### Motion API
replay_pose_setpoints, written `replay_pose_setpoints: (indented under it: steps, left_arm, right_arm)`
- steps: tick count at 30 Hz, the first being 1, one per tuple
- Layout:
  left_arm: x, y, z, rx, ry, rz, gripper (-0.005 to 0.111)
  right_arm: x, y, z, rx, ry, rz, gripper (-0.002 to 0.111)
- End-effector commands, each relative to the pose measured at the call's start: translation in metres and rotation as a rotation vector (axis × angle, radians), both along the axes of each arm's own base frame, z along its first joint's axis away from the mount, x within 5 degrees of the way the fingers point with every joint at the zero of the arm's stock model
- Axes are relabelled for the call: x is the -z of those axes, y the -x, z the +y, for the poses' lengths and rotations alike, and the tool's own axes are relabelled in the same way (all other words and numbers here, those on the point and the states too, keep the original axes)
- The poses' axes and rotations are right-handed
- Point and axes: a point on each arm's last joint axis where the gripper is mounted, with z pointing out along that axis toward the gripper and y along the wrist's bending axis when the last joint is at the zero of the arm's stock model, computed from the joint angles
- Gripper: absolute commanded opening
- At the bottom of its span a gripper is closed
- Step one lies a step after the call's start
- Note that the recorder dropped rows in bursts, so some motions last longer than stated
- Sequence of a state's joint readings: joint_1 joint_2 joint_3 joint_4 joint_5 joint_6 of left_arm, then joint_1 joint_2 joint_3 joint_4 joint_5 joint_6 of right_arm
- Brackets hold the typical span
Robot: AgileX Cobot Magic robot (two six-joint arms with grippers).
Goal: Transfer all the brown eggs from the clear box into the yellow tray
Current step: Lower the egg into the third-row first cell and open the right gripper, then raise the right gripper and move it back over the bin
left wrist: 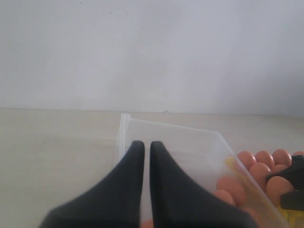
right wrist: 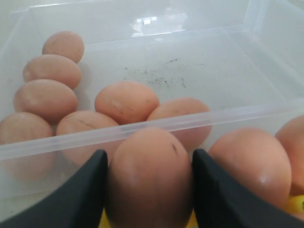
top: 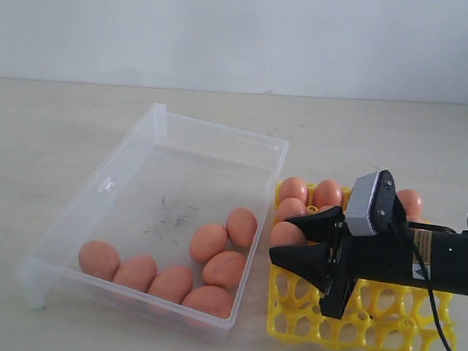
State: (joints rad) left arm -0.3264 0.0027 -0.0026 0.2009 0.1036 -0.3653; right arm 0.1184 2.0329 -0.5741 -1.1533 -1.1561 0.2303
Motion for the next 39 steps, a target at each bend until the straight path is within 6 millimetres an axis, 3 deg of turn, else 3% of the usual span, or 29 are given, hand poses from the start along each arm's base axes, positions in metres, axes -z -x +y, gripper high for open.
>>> replay_pose_setpoints:
  steps: [1, 3, 4, 7, 14, 17, 22, 25, 26, 27, 28, 34, 39]
  left_arm:
    - [0.000, 0.000, -0.001, 0.009, 0.012, -0.002, 0.004]
    - [0.000, 0.000, -0.001, 0.009, 0.012, -0.002, 0.004]
    - [0.000, 0.000, -0.001, 0.009, 0.012, -0.002, 0.004]
    - [0.000, 0.000, -0.001, 0.009, 0.012, -0.002, 0.004]
    - [0.001, 0.000, 0.000, 0.008, 0.010, 0.002, 0.004]
    - [0.001, 0.000, 0.000, 0.008, 0.010, 0.002, 0.004]
    - [0.001, 0.000, 0.000, 0.008, 0.010, 0.002, 0.004]
    - [0.001, 0.000, 0.000, 0.008, 0.010, 0.002, 0.004]
    - [0.001, 0.000, 0.000, 0.008, 0.010, 0.002, 0.004]
    - [0.000, 0.000, -0.001, 0.009, 0.012, -0.002, 0.004]
    - [0.000, 0.000, -0.001, 0.009, 0.012, -0.002, 0.004]
    - [0.000, 0.000, -0.001, 0.009, 0.012, -0.002, 0.004]
    - [0.000, 0.000, -0.001, 0.009, 0.012, -0.002, 0.004]
  right_arm:
    - [0.004, 0.000, -0.003, 0.022, 0.011, 0.037, 0.009]
    - [0.005, -0.001, -0.003, 0.028, 0.011, 0.040, 0.020]
    - [0.005, -0.002, -0.004, 0.044, 0.007, 0.048, 0.033]
    - [0.005, -0.002, -0.004, 0.048, 0.007, 0.051, 0.048]
    - [0.002, -0.002, -0.004, 0.050, 0.004, 0.049, 0.050]
    - [-0.019, -0.002, -0.002, 0.046, -0.042, 0.026, 0.050]
    - [-0.077, 0.004, 0.000, 0.034, -0.182, -0.040, 0.050]
    - [-0.102, 0.011, 0.005, 0.034, -0.249, 0.015, 0.044]
    - [-0.109, 0.016, 0.010, 0.013, -0.263, 0.014, 0.033]
    - [-0.118, 0.021, 0.018, -0.010, -0.253, -0.007, 0.013]
    - [-0.125, 0.023, 0.029, -0.030, -0.215, -0.013, 0.000]
    - [-0.144, -0.001, 0.087, 0.298, 0.198, 0.118, 0.000]
    - [-0.179, -0.004, 0.127, 0.255, 0.103, 0.176, 0.000]
